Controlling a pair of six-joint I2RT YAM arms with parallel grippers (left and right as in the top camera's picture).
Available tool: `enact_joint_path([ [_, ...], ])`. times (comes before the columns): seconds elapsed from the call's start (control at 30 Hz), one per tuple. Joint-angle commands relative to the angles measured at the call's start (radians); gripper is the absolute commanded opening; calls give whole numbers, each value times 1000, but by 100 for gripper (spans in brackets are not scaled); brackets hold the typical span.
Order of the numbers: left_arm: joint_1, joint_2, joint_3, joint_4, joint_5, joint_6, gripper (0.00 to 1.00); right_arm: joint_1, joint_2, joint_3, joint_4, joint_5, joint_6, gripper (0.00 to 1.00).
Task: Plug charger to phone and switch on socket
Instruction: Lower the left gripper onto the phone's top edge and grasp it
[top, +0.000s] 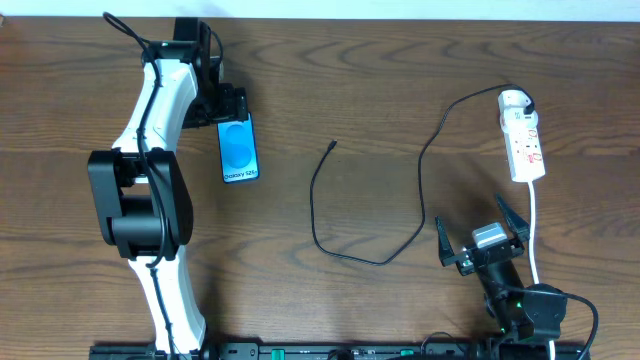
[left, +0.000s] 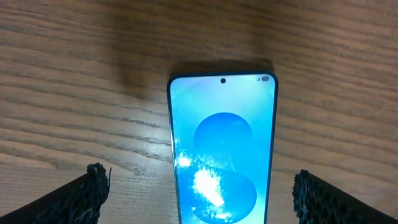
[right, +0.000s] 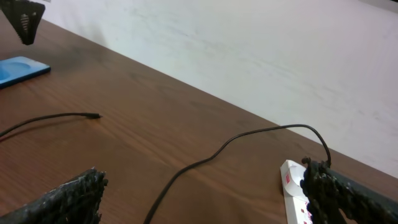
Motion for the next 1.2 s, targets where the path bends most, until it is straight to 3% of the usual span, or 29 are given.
enact_joint_path([
  [0.0,4,12,20,8,-10,-33,96,8,-6,-1,-6,12,-11,99],
  [0.23,3,12,18,37,-8,-130,96,8,-6,-1,-6,12,-11,99],
  [1.17,-16,19,-71,33,-28,-50,96,8,-6,-1,-6,12,-11,99],
])
